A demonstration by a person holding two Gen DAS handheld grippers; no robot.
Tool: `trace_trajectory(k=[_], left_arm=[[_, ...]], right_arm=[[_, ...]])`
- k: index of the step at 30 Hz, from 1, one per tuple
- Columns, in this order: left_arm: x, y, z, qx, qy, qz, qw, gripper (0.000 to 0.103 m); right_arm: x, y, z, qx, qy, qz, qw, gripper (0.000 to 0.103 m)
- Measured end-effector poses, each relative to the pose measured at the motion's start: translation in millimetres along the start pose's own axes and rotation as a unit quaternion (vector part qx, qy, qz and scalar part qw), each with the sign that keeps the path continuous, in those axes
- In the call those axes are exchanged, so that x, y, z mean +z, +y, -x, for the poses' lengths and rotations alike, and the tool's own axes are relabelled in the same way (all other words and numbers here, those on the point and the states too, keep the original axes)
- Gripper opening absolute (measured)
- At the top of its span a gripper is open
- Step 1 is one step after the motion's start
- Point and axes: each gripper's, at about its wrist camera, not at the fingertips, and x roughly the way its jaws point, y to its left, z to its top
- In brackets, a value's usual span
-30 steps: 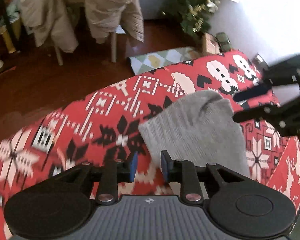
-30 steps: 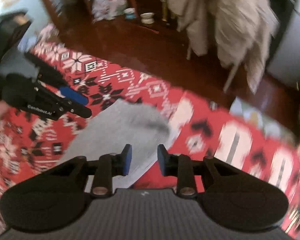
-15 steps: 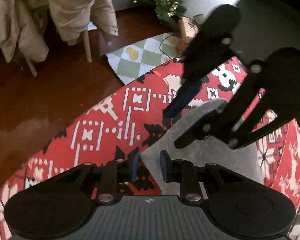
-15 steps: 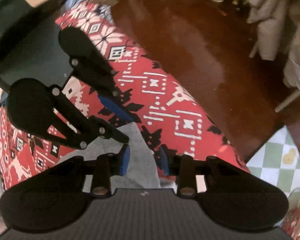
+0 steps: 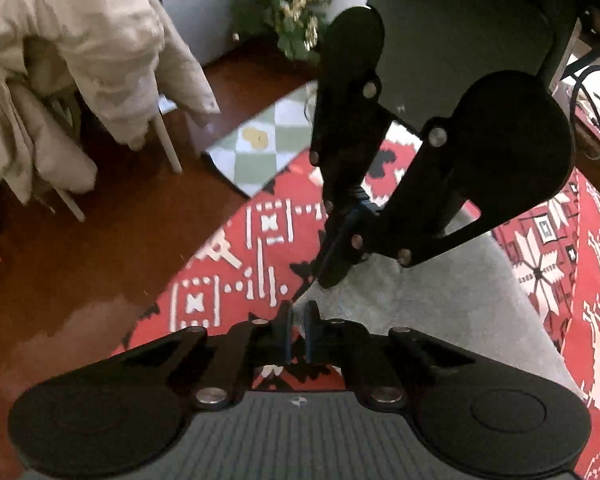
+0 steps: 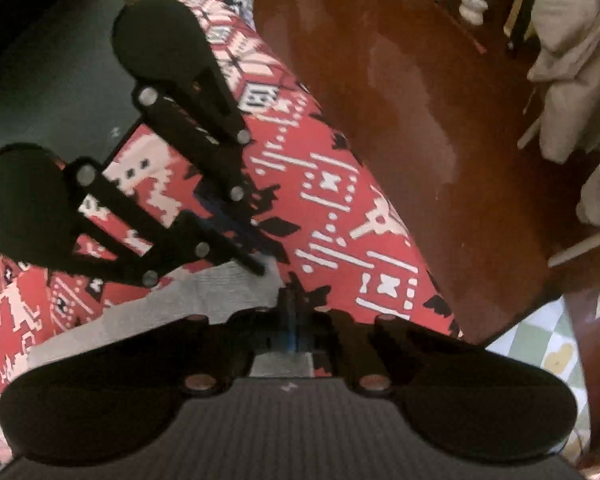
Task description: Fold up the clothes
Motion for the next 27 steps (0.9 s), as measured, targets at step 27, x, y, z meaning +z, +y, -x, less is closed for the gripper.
trace_trajectory(k=[27], left_arm=[[-37.5,-77.7,35.9,0.104,-0.077,-0.174,0.9762,0.005]], right_arm=[[-46.9,77.6,-7.4,-0.077,-0.141,-0.189,0.969,0.005]])
